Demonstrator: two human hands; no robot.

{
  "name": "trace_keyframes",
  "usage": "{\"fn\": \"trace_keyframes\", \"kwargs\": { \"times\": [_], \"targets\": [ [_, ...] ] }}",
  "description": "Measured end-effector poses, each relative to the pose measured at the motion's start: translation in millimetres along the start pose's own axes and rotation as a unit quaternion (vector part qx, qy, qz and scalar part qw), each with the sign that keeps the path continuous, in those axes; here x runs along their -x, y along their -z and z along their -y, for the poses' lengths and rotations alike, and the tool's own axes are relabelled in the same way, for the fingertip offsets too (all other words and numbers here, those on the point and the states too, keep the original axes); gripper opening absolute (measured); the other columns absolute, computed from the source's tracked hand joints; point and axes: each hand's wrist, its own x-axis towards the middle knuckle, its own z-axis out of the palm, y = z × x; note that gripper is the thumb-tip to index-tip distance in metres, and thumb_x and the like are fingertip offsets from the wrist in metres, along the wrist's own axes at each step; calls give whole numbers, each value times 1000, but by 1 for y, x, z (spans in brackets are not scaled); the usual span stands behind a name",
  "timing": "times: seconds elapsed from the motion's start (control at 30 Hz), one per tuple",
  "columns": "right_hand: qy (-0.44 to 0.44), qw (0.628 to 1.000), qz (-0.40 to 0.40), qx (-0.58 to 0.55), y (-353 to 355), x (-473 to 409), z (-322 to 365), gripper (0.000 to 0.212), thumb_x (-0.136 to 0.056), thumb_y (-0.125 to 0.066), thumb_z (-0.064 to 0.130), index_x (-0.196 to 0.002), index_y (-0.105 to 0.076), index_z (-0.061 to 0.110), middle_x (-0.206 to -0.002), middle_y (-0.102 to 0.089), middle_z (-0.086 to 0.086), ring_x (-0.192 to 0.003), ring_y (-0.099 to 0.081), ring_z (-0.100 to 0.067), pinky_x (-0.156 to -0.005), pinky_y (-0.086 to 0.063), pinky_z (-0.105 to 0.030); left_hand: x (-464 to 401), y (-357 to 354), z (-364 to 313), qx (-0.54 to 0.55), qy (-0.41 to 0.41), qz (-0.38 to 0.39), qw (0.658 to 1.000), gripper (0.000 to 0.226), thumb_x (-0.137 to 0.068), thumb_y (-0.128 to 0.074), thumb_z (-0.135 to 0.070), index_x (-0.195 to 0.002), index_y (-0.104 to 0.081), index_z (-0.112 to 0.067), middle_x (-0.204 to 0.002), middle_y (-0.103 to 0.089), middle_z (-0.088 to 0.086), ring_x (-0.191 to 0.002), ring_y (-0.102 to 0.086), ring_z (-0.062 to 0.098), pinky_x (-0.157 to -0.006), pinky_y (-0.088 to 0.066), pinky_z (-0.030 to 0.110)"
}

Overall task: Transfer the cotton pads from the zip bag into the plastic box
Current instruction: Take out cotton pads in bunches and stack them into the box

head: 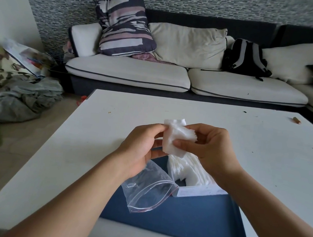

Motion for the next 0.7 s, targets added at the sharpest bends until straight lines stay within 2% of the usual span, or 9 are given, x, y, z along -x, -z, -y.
{"fn": "trace_keyframes", "kwargs": {
  "times": [0.13,0.27,0.33,0.43,0.5,0.6,0.7],
  "targets": [
    [-4,1000,3,11,3,-1,-1,26,-67,-84,-6,-90,-77,1,-84,-77,-15,-71,-72,-18,-68,-60,-26,0,-2,1,-27,-11,8,1000,26,-100,-53,-18,-103,-77,-10,-97,-78,7,-88,-73,19,-83,-60,37],
    [-21,999,6,24,4,0,-2,27,-65,-87,-2,-89,-78,6,-84,-78,-14,-75,-72,-24,-74,-62,-33,0,-3,3,-34,-17,8,999,28,-102,-50,-18,-105,-76,-8,-97,-77,8,-89,-72,20,-77,-59,35],
    [-24,999,-11,31,5,1,-2,30,-63,-89,0,-88,-77,9,-84,-76,-15,-71,-70,-21,-71,-61,-33,1,-5,3,-36,-18,15,999,28,-102,-49,-17,-101,-76,-10,-95,-78,7,-89,-72,20,-79,-59,36],
    [-22,996,-57,65,6,1,-1,54,-57,-95,11,-104,-69,16,-94,-71,-1,-72,-70,-14,-64,-59,-27,2,-6,3,-31,-16,21,999,28,-102,-49,-18,-98,-77,-13,-96,-78,7,-91,-73,21,-86,-59,39],
    [-28,995,-67,64,7,2,0,65,-51,-95,21,-110,-68,19,-100,-71,5,-81,-73,-16,-67,-61,-30,3,-7,2,-23,-13,22,999,27,-102,-50,-19,-100,-77,-14,-100,-78,9,-93,-72,23,-91,-58,43],
    [-22,996,-77,40,6,3,1,52,-52,-94,21,-99,-73,18,-93,-77,2,-83,-75,-21,-73,-64,-39,3,-8,2,-6,-1,18,1000,26,-102,-51,-19,-100,-77,-14,-100,-78,9,-91,-72,23,-88,-60,41],
    [-2,995,-94,46,3,4,0,38,-57,-94,16,-90,-74,18,-86,-77,2,-80,-75,-19,-72,-64,-40,3,-9,1,7,12,15,1000,27,-102,-50,-20,-101,-76,-14,-96,-78,8,-86,-72,21,-78,-59,34]
  ]
}}
